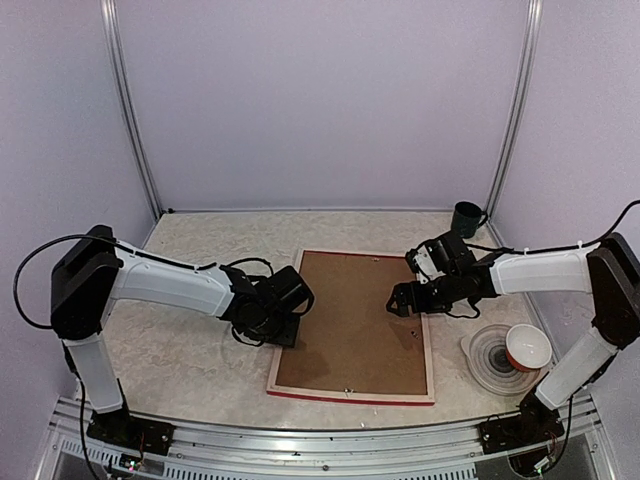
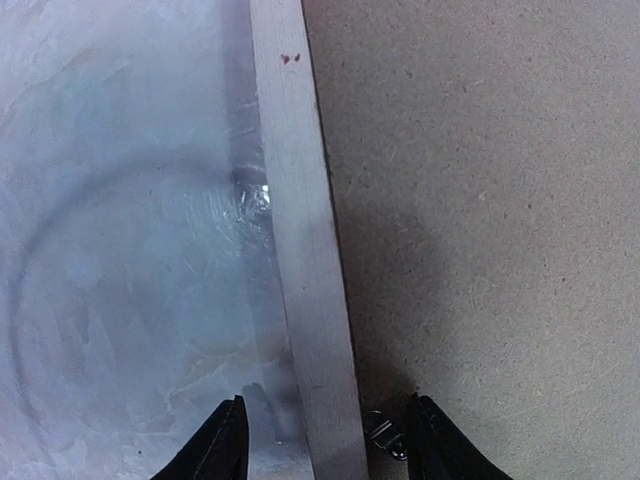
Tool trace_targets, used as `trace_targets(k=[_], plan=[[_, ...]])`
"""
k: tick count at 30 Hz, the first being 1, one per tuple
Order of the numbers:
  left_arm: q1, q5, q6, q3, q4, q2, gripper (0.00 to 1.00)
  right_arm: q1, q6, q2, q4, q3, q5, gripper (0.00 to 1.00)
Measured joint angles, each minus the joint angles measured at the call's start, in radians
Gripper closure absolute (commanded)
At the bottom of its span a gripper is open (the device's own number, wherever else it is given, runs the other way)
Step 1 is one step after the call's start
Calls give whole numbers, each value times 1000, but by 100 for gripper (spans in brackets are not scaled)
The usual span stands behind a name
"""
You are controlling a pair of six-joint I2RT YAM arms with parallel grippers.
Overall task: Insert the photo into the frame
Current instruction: Press the fastener onto the backboard.
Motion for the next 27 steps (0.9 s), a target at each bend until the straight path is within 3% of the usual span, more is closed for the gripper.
trace_targets(k=[2, 11, 15, 23, 25, 27], plan=[[-2, 3, -4, 2, 5, 12, 51, 0, 0, -2, 0, -1, 0, 6], [-5, 2, -13, 4, 24, 17, 79, 0, 0, -5, 0, -2, 0, 6], [-4, -11, -34, 4, 25, 17, 85, 0, 0, -5, 0, -2, 0, 6], [-5, -18, -43, 4, 23, 17, 83, 0, 0, -5, 0, -2, 0, 6], [-5, -22, -44, 6, 21, 17, 72, 0, 0, -5, 0, -2, 0, 6], [-5, -31, -44, 11, 14, 17, 69, 0, 0, -5, 0, -2, 0, 6]])
